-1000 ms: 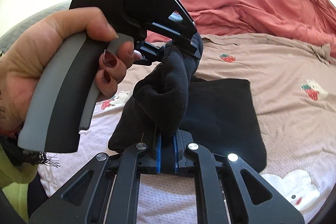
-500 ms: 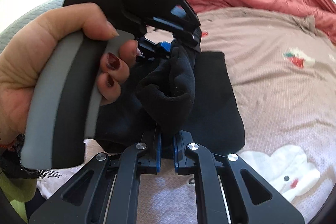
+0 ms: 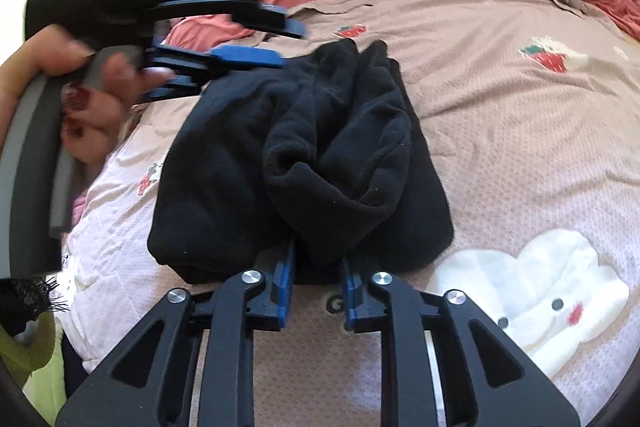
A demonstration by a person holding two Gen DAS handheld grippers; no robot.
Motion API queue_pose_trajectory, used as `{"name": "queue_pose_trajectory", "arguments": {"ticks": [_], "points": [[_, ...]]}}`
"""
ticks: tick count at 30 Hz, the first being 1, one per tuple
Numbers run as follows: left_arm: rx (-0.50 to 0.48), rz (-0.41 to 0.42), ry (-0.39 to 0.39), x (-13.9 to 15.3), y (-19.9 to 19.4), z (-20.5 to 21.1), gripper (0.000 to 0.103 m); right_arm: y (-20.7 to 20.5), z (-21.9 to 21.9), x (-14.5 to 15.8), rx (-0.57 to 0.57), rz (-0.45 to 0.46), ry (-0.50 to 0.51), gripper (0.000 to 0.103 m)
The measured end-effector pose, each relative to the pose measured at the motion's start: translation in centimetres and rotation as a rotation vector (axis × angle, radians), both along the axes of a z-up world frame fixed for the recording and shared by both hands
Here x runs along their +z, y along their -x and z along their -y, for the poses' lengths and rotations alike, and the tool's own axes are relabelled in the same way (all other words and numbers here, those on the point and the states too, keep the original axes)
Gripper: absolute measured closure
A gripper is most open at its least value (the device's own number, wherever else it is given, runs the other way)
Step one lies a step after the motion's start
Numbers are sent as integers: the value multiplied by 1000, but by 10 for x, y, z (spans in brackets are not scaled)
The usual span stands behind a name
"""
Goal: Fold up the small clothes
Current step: 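Open both tools to release the folded shirt, then grasp the edge of the folded shirt bundle with the right tool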
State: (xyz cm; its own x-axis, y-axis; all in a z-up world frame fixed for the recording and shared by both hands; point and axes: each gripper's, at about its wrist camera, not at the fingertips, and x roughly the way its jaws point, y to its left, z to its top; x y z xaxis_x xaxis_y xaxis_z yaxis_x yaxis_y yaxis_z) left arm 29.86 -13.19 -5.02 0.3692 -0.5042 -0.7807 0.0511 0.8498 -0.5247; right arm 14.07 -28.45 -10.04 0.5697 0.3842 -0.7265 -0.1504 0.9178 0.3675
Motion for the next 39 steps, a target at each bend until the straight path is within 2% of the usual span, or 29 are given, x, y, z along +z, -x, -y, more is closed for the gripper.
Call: {"name": "queue_pose_trajectory", "arguments": {"ticks": [3,6,11,16,17,18,21,24,29,35,36,38,39], "points": [[39,34,-34,8,8,-21,82,3,4,3,-20,-10,1,79],[92,63,-90,13,19,-46,79,8,11,11,-56,-2,2,70],[129,87,-168,11,39,-72,75,12,28,30,-126,68,-14,62],[88,92,-209,-1,56,-72,69,5,42,48,-145,141,-23,52],[72,98,-237,-6,59,-67,68,-1,42,49,-124,142,-9,46],[59,106,-262,-9,61,-62,66,-9,41,49,-99,134,-1,44],[5,145,-383,-17,68,-41,66,-32,41,47,-62,94,-2,44],[-17,167,-424,-20,71,-35,66,-54,38,45,-46,73,4,44],[-16,164,-375,-21,71,-46,66,-105,24,31,-13,6,44,44],[-13,177,-342,-21,76,-50,66,-151,14,14,-6,-75,6,45],[-11,177,-338,-21,75,-49,66,-156,12,11,3,-86,5,47],[-13,181,-338,-21,76,-49,66,-160,8,7,14,-103,12,61],[-11,182,-335,-21,76,-49,66,-161,7,4,20,-113,8,64]]}}
